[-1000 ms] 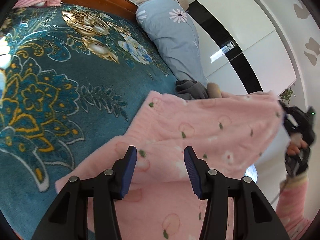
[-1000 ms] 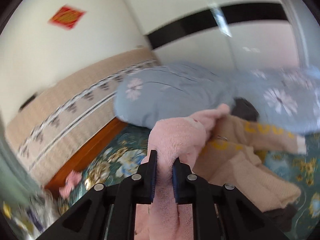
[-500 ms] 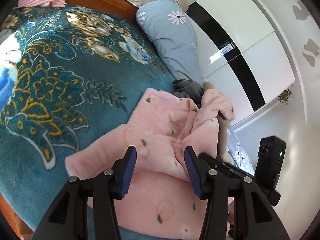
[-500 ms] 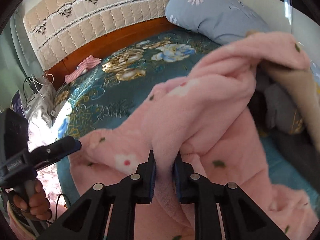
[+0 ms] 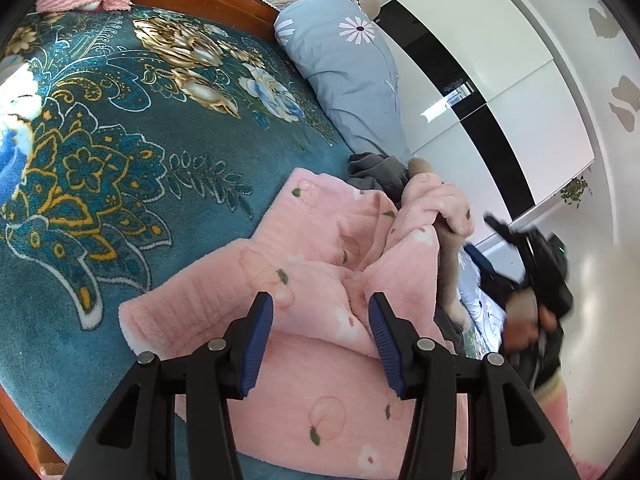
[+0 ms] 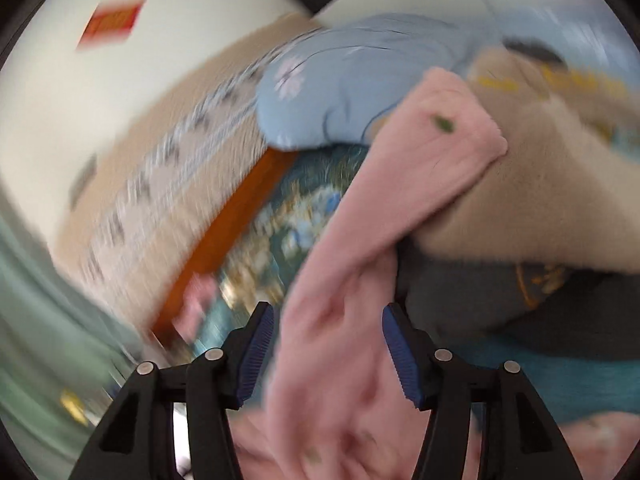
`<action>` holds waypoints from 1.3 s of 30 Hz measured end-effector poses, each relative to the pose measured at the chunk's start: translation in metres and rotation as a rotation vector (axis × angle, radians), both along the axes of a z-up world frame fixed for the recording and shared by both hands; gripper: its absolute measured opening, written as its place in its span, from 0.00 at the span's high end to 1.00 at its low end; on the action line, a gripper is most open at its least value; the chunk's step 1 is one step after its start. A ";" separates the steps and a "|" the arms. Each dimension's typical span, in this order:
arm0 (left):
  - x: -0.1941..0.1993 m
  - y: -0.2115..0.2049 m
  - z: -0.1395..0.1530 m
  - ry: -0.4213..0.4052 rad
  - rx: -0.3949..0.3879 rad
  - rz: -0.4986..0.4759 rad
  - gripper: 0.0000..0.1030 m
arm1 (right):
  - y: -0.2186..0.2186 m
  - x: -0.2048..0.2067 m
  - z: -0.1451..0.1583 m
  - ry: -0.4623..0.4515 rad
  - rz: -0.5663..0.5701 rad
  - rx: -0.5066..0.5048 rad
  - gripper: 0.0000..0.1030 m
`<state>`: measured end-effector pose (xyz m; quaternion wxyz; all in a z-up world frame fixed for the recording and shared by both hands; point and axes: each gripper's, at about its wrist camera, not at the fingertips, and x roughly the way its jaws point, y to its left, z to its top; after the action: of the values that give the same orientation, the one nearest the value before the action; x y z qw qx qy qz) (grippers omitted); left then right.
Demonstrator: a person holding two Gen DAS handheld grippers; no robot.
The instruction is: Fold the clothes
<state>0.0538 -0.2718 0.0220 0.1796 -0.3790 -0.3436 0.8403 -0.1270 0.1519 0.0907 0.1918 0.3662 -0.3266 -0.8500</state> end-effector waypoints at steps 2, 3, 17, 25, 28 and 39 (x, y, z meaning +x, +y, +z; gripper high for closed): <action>0.001 -0.001 0.001 -0.002 -0.002 0.003 0.51 | 0.009 -0.021 -0.007 -0.035 -0.059 -0.080 0.36; 0.001 -0.002 0.001 -0.003 -0.003 0.007 0.51 | 0.010 -0.029 -0.010 -0.054 -0.083 -0.099 0.36; 0.017 0.003 0.019 0.015 -0.013 0.019 0.51 | 0.152 0.071 0.101 0.159 -0.454 0.011 0.92; 0.009 0.037 0.030 0.038 -0.003 -0.031 0.51 | 0.294 0.238 0.189 0.116 -0.859 0.242 0.92; 0.008 0.051 0.033 0.032 -0.020 -0.060 0.51 | 0.336 0.255 0.144 -0.056 -0.890 0.142 0.92; 0.005 0.074 0.037 0.012 -0.079 -0.084 0.51 | 0.396 0.222 0.058 -0.278 -0.958 0.066 0.92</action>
<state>0.0587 -0.1979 0.0586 0.2018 -0.3946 -0.2929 0.8472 0.0955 0.5476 0.1485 -0.2770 0.2909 -0.4535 -0.7956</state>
